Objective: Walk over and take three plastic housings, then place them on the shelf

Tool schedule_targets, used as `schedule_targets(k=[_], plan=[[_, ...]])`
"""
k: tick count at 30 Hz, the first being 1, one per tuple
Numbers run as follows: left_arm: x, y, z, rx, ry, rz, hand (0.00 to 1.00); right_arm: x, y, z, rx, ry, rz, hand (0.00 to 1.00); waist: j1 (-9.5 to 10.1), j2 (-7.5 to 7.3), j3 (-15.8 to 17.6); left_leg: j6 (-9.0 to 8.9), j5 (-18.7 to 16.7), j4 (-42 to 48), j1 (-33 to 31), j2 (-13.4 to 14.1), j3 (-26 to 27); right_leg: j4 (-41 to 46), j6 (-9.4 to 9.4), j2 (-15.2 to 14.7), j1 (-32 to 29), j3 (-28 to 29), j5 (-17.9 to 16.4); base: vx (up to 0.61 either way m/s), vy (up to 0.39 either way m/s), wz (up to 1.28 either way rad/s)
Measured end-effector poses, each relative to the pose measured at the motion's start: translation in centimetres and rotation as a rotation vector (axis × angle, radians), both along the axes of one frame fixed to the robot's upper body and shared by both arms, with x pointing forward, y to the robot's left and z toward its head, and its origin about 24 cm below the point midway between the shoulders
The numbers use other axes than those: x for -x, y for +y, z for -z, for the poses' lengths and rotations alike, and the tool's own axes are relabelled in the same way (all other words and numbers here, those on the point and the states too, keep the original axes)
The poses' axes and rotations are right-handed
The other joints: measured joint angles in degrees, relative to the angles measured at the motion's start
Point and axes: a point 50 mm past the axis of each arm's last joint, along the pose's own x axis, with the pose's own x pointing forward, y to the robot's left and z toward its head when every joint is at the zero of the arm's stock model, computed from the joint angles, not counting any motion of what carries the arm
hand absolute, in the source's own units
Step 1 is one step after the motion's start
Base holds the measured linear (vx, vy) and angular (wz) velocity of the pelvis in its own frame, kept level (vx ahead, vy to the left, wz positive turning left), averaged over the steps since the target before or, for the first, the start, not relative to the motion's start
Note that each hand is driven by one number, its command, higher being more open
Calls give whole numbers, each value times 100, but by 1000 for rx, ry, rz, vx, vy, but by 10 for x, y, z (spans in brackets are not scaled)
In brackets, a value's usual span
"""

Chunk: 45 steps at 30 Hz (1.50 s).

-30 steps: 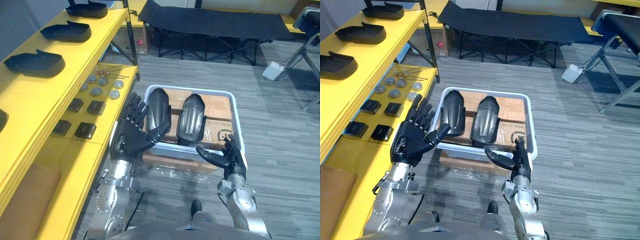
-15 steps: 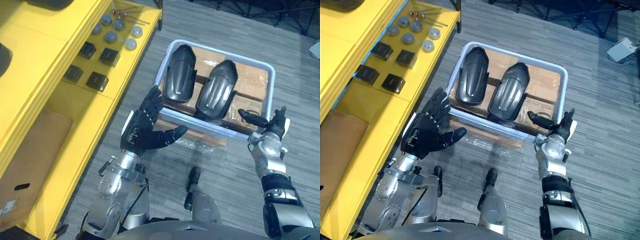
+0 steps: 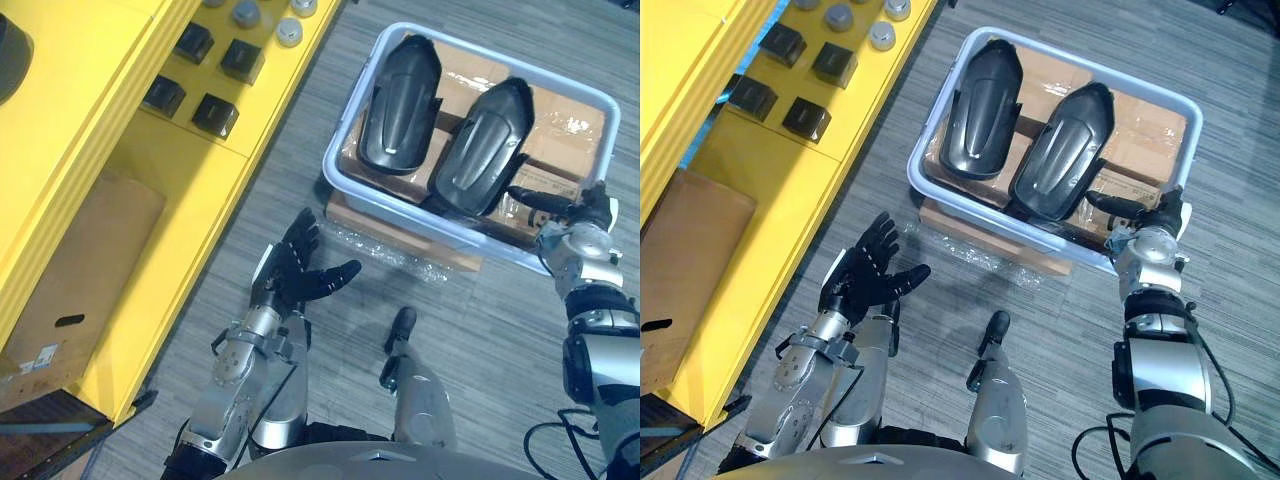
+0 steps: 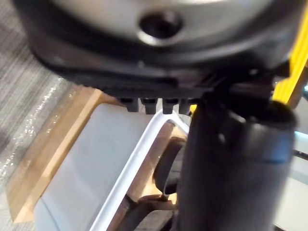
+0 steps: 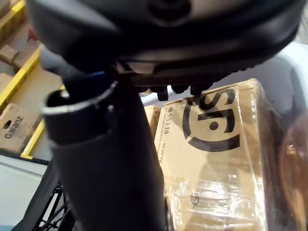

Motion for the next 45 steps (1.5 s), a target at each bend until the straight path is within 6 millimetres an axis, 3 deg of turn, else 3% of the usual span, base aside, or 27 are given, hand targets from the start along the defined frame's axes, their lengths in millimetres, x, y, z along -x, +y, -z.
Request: schedule_targets(k=[4, 10, 15, 19, 23, 28, 34, 41, 45], plan=[[-2, -11, 8, -11, 31, 30, 100, -4, -9, -21, 32, 10, -4, 100, 31, 114, 52, 6, 21, 101, -126, -7, -12, 58, 6, -14, -104, -3, 6, -22, 26, 0], [1, -28, 39, -74, 167, 64, 100, -9, -15, -50, 100, -7, -5, 100, 124, 309, 112, 16, 51, 192, -403, -3, -14, 246, -16, -39, -436, 0, -10, -16, 15, -1], [11, -38, 57, -98, 248, 98, 100, -11, -16, -58, 115, -12, -4, 100, 137, 392, 134, 18, 68, 206, -448, 1, 4, 388, -72, -66, -555, 3, -53, -7, 4, -1], [14, -45, 60, -98, 258, 105, 100, -11, -18, -70, 153, -29, 9, 100, 137, 598, 160, 22, 80, 184, -456, 4, 12, 468, -121, -85, -608, -20, -94, -38, 15, -2], [15, -49, 59, -86, 248, 114, 100, -11, -18, -70, 159, -30, 38, 100, 133, 630, 149, -4, 141, 136, -450, 16, 4, 579, -158, -88, -684, -21, -135, 0, 0, 0], [17, -53, 56, -66, 231, 114, 100, -17, -2, -85, 213, -128, -7, 100, 22, 630, 149, -24, 179, 86, -342, 51, 45, 648, -149, -76, -667, 8, -147, 9, 0, -4], [16, -50, 57, -73, 236, 111, 100, -29, 47, -116, 265, -379, -247, 100, -165, 625, 152, -30, 151, 67, -187, 111, 229, 663, -183, -42, -668, 191, -168, -8, 19, -15], [21, -53, 64, -122, 263, 137, 100, -40, 67, -105, 253, -317, -339, 100, -8, 631, 148, -51, 146, -103, -79, 127, 394, 644, -220, -95, -793, 201, -137, 5, 21, -17], [26, -64, 67, -121, 276, 180, 100, -47, 58, -101, 226, -225, -282, 100, 56, 654, 134, -61, 159, -100, -78, 57, 241, 756, -186, -126, -889, 199, -115, 54, 23, -12]])
